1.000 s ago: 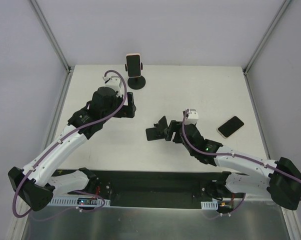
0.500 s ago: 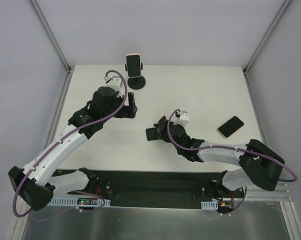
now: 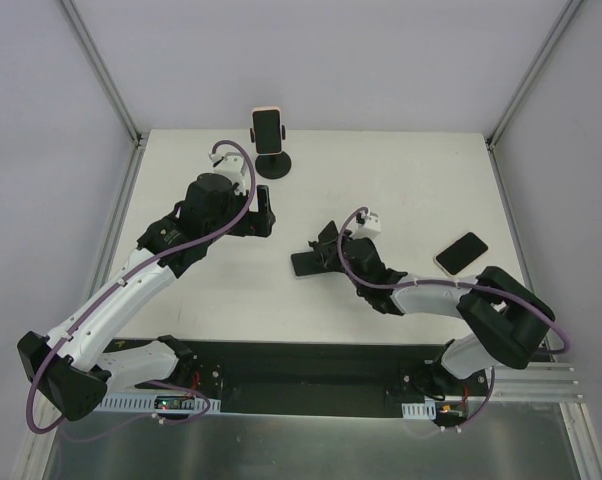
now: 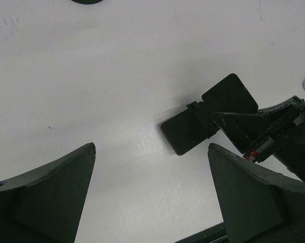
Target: Place the phone on the phone stand
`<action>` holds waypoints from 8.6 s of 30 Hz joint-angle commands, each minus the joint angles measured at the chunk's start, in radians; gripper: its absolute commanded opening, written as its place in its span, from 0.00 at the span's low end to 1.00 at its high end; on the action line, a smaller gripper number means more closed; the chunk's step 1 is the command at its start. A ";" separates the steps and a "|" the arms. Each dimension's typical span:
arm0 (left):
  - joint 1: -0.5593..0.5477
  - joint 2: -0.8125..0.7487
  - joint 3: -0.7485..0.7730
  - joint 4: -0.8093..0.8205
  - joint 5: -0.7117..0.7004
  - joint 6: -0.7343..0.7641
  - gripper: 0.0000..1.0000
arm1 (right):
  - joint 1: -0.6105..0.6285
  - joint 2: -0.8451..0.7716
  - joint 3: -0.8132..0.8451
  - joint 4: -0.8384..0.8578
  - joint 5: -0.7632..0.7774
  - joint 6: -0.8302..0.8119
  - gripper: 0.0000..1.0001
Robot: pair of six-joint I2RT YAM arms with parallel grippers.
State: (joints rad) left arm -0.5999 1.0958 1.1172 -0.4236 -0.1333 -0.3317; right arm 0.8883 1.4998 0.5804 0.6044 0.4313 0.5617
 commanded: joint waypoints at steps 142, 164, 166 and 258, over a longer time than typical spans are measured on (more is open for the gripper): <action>0.170 -0.162 -0.092 0.066 0.241 0.092 0.84 | 0.258 0.316 0.874 -1.634 0.337 0.767 0.87; 0.164 -0.169 -0.108 0.068 0.204 0.099 0.82 | -0.093 0.227 0.712 -0.629 0.293 -0.391 0.01; 0.164 -0.168 -0.108 0.068 0.199 0.100 0.82 | -0.155 0.298 0.803 -0.650 0.201 -0.480 0.00; 0.167 -0.139 -0.131 0.114 0.354 0.076 0.86 | -1.247 0.232 0.699 -1.444 -0.454 -0.060 0.96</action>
State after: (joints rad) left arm -0.4370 0.9722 0.9859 -0.3397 0.2043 -0.2478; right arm -0.3580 1.6794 1.2366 -0.7044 0.0120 0.4477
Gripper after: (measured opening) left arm 0.857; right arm 0.961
